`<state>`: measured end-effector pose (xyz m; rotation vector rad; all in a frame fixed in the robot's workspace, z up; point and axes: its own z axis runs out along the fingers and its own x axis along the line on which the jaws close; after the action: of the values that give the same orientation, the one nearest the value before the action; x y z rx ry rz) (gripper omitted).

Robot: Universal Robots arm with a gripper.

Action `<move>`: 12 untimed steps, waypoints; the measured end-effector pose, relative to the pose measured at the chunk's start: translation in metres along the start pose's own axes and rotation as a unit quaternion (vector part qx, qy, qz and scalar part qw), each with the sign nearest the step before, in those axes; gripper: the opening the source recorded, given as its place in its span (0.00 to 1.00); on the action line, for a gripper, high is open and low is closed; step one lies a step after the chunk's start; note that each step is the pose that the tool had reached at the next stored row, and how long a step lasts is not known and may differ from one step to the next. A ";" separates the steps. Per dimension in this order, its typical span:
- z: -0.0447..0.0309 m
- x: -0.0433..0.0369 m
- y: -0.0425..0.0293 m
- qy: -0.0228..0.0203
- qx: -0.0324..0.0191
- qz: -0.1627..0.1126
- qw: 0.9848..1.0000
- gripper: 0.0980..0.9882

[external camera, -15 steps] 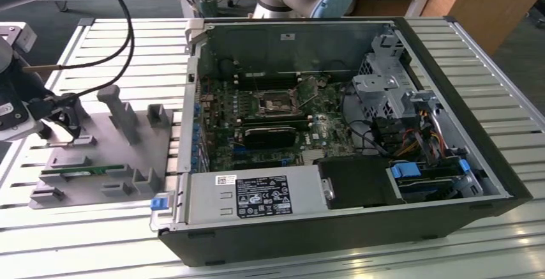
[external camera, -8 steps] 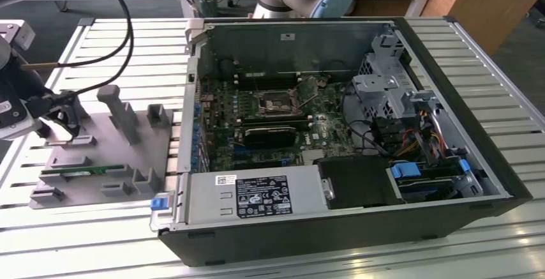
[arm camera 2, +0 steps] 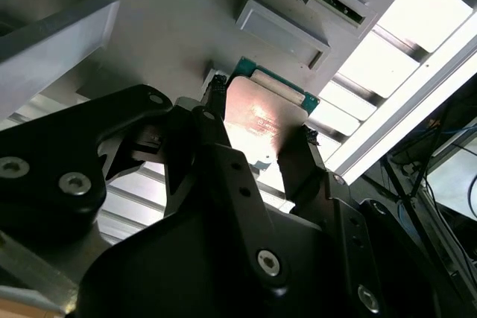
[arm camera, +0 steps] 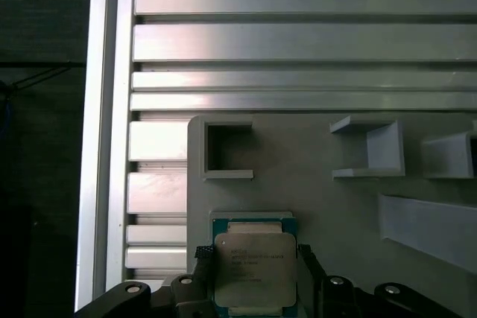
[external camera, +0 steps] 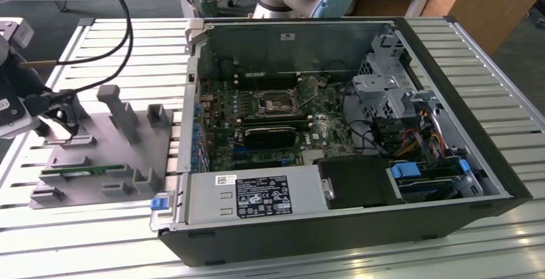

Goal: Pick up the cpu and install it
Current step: 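Pick up the cpu and move it towards the insertion slot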

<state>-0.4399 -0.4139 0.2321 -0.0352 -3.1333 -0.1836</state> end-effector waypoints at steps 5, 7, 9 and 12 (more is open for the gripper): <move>-0.0019 0.0000 0.0004 0.000 0.000 0.000 1.000 0.49; -0.0026 0.0000 0.0006 0.000 0.000 0.000 1.000 0.49; -0.0032 0.0000 0.0008 0.000 0.000 0.000 1.000 0.49; -0.0044 0.0000 0.0012 0.000 0.000 0.000 1.000 0.49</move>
<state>-0.4399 -0.4132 0.2367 -0.0352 -3.1333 -0.1835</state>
